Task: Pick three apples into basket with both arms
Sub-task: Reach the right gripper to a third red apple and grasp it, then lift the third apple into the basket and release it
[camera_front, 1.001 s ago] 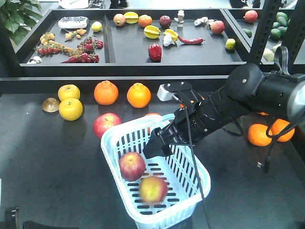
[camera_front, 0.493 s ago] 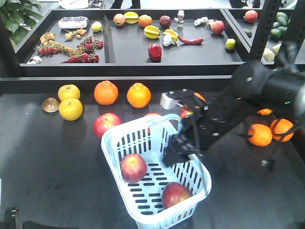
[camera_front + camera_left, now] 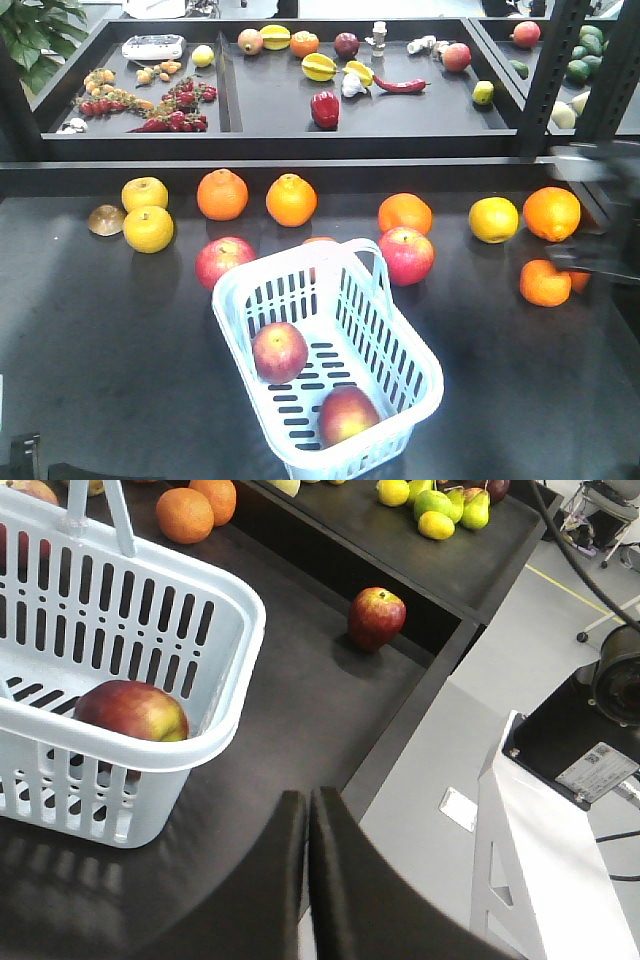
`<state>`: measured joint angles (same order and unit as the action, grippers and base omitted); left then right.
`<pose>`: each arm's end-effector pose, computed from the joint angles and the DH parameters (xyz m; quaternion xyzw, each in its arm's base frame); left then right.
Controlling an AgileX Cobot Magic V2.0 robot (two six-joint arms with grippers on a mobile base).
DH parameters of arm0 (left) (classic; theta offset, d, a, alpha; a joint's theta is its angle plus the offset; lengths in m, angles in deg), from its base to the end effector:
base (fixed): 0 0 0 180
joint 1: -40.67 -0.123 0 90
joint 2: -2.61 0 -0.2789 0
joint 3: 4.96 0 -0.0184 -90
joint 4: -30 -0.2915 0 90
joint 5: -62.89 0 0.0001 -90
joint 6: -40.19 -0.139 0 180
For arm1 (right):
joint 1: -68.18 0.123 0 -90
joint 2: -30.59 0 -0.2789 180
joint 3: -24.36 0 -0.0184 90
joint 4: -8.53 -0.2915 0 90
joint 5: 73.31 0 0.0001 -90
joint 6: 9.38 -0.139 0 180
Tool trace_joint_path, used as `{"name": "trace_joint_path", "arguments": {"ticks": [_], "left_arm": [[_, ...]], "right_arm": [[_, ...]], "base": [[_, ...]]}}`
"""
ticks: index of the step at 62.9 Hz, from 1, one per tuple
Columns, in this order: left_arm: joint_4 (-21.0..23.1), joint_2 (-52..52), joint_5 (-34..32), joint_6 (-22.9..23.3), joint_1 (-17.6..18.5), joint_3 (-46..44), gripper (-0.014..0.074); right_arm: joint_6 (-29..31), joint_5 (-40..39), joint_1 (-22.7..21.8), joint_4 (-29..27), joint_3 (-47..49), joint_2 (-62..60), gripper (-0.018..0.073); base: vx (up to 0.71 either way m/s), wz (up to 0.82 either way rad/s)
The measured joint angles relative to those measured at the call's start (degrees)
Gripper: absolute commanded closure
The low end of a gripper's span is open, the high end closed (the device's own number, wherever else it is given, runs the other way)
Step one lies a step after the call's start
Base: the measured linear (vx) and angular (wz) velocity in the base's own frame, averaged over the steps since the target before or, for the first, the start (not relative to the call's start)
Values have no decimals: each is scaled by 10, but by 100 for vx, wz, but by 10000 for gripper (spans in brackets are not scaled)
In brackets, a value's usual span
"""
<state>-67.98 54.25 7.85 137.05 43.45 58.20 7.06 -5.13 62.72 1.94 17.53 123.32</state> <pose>0.1593 -0.1206 0.1883 0.2730 0.7728 -0.3916 0.4181 0.3332 -0.0170 0.2363 -0.0795 0.9896 0.0341 0.1152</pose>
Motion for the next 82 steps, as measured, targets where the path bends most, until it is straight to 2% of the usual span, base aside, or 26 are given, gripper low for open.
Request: {"name": "trace_joint_path", "arguments": {"ticks": [4,13,18,25,33,42,51,62,82], "left_arm": [[0,0,0,0,0,0,602],[0,0,0,0,0,0,602],[0,0,0,0,0,0,602],[0,0,0,0,0,0,602],[0,0,0,0,0,0,602],[0,0,0,0,0,0,602],[0,0,0,0,0,0,602],[0,0,0,0,0,0,602],[0,0,-1,0,0,0,602]], "right_arm": [[-1,1,-53,13,-27,-11,564],[-6,-21,-141,33,-86,-15,554],[-16,-52,-178,34,-115,-13,531],[-17,-73,-204,35,-130,1,454],[-15,-79,-210,36,-132,27,276],[-14,-81,-211,50,-132,60,2],[-33,-85,-211,92,-132,93,-168],[-55,-95,-211,112,-132,124,-158],[-61,-120,-211,131,-132,171,-99]], "base": [[0,0],[0,0],[0,0],[0,0],[0,0],[0,0],[0,0],[0,0],[0,0]]}}
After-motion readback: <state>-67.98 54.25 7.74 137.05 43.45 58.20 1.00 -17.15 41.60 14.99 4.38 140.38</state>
